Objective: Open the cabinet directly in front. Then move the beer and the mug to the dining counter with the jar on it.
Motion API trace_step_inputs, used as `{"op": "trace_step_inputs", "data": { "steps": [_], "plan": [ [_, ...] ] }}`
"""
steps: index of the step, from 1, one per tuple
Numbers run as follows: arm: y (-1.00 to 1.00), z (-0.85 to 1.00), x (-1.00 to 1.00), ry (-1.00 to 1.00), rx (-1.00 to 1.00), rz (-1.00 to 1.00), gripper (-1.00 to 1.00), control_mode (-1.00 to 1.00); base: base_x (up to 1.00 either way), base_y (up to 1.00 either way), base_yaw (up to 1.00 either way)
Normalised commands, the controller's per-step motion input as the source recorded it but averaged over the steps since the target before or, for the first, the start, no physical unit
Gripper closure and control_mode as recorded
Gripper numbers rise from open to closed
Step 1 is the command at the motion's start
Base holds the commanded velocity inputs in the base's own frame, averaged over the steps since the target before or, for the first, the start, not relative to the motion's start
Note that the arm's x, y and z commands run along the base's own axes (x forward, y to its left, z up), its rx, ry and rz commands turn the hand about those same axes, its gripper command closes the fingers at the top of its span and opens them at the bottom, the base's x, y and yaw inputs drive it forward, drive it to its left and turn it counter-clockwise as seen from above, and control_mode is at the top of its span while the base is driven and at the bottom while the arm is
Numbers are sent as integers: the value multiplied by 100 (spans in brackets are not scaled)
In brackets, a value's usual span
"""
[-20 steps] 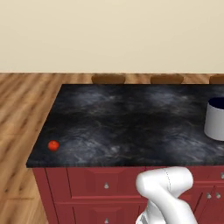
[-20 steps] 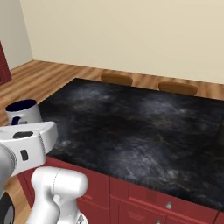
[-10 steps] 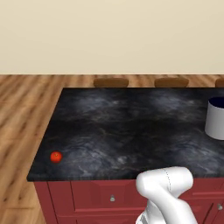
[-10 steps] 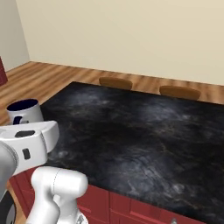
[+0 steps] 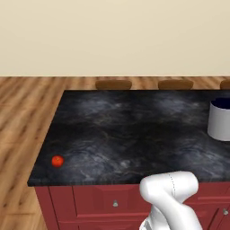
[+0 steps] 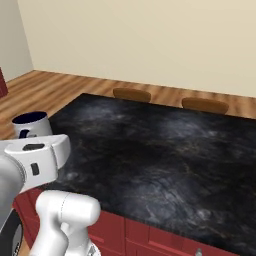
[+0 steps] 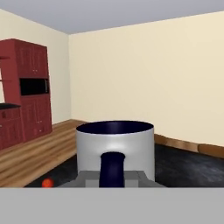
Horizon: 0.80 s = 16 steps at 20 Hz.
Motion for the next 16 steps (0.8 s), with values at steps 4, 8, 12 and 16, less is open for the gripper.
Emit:
{"op": "trace_step_inputs", "data": {
  "steps": [4,8,12,16],
  "plan": [
    [26,-35,95,15,-1,0,100,-100,0,0,0],
    [61,-73,100,18,-3,0,100,-100,0,0,0],
    [71,-100,100,14,0,1,100,-100,0,0,0],
    [24,-48,41,2,1,4,100,-100,0,0,0]
  ]
}}
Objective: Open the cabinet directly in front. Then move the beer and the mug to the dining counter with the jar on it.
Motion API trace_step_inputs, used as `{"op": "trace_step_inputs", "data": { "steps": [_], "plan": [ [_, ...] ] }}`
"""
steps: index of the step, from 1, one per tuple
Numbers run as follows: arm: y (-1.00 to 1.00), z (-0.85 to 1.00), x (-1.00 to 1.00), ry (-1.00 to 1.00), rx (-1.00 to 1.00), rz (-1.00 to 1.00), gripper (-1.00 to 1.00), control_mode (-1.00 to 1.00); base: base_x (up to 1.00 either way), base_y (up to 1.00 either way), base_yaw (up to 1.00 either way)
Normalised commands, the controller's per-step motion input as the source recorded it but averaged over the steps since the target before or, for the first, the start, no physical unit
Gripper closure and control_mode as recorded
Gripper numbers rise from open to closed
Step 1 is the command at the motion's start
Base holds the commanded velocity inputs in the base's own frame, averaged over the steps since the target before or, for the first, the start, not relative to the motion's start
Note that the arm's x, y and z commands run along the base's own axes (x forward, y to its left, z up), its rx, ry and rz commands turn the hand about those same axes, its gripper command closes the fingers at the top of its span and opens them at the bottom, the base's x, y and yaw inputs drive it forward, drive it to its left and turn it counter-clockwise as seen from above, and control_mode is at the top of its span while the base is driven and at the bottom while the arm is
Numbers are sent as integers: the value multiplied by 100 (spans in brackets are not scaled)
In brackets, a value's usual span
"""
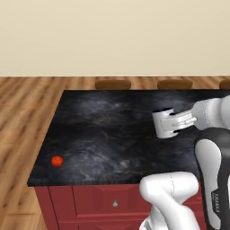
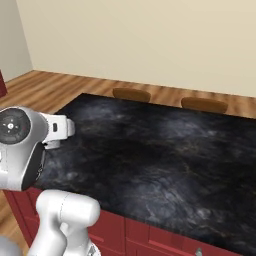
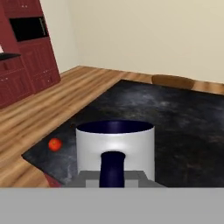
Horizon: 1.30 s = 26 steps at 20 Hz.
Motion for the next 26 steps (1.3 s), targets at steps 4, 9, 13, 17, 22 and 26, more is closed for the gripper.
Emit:
{"op": "trace_step_inputs", "data": {
  "steps": [4,9,13,17,22,26],
  "plan": [
    [0,-50,29,-2,10,7,100,-100,0,0,0],
    [1,-96,85,-16,22,18,100,-100,0,0,0],
    [20,-99,94,-13,12,15,100,-100,0,0,0],
    [7,-77,54,-24,3,5,100,-100,0,0,0],
    [1,-62,11,-42,5,9,100,-100,0,0,0],
    [18,-68,28,-46,8,7,100,-100,0,0,0]
  ]
}}
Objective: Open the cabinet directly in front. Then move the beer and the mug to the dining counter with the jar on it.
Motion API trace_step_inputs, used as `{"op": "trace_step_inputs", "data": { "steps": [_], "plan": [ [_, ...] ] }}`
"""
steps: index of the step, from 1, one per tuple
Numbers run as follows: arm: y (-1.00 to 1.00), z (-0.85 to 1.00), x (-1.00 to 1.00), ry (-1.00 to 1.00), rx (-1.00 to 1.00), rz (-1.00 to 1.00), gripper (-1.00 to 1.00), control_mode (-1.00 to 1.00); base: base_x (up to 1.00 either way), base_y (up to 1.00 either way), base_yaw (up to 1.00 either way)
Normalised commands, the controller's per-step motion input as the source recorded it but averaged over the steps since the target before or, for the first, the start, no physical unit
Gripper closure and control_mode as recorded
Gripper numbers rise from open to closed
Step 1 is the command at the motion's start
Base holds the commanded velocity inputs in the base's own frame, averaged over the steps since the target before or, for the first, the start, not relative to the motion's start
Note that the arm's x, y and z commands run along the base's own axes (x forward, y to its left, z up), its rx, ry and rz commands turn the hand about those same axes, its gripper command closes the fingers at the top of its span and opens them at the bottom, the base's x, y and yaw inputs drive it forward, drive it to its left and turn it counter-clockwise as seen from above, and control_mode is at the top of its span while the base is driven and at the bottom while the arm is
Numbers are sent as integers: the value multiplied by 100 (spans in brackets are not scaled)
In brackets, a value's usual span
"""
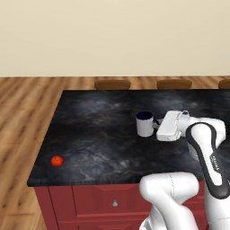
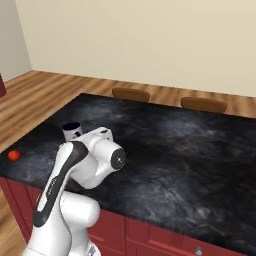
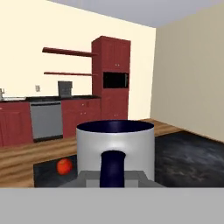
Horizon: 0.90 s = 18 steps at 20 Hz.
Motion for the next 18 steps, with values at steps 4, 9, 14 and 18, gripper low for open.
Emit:
{"op": "trace_step_inputs", "data": {
  "steps": [4,9,14,18],
  "plan": [
    [10,-35,16,-15,6,3,100,-100,0,0,0],
    [32,-14,23,0,0,0,100,-100,0,0,0],
    [90,-41,64,0,0,0,100,-100,0,0,0],
    [92,-56,62,1,0,0,100,-100,0,0,0]
  ]
}}
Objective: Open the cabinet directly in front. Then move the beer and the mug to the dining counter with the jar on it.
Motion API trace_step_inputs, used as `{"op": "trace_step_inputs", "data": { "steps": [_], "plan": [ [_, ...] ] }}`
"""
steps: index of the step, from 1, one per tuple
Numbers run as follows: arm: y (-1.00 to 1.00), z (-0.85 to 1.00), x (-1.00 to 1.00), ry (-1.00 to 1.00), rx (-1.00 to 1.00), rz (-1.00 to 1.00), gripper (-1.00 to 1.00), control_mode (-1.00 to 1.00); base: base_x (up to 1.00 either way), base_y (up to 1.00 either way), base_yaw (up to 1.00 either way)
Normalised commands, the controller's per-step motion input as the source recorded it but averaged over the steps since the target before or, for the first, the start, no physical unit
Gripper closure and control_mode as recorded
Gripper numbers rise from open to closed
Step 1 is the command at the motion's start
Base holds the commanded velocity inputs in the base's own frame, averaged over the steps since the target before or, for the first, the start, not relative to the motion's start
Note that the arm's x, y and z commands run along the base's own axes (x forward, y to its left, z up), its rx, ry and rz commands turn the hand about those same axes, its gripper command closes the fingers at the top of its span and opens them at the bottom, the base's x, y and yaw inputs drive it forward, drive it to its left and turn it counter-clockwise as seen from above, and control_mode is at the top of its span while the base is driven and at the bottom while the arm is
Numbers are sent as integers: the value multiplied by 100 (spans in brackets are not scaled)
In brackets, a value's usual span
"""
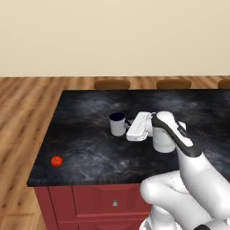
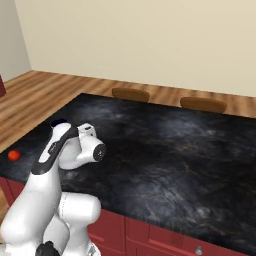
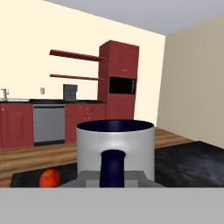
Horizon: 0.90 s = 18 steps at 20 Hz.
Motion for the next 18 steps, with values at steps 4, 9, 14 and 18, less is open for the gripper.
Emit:
{"op": "trace_step_inputs", "data": {
  "steps": [4,9,14,18],
  "plan": [
    [33,-41,17,2,0,0,100,-100,0,0,0],
    [0,-59,0,3,0,0,100,-100,0,0,0],
    [0,-67,0,16,-5,0,100,-100,0,0,0],
    [0,-71,0,21,-6,0,100,-100,0,0,0]
  ]
}}
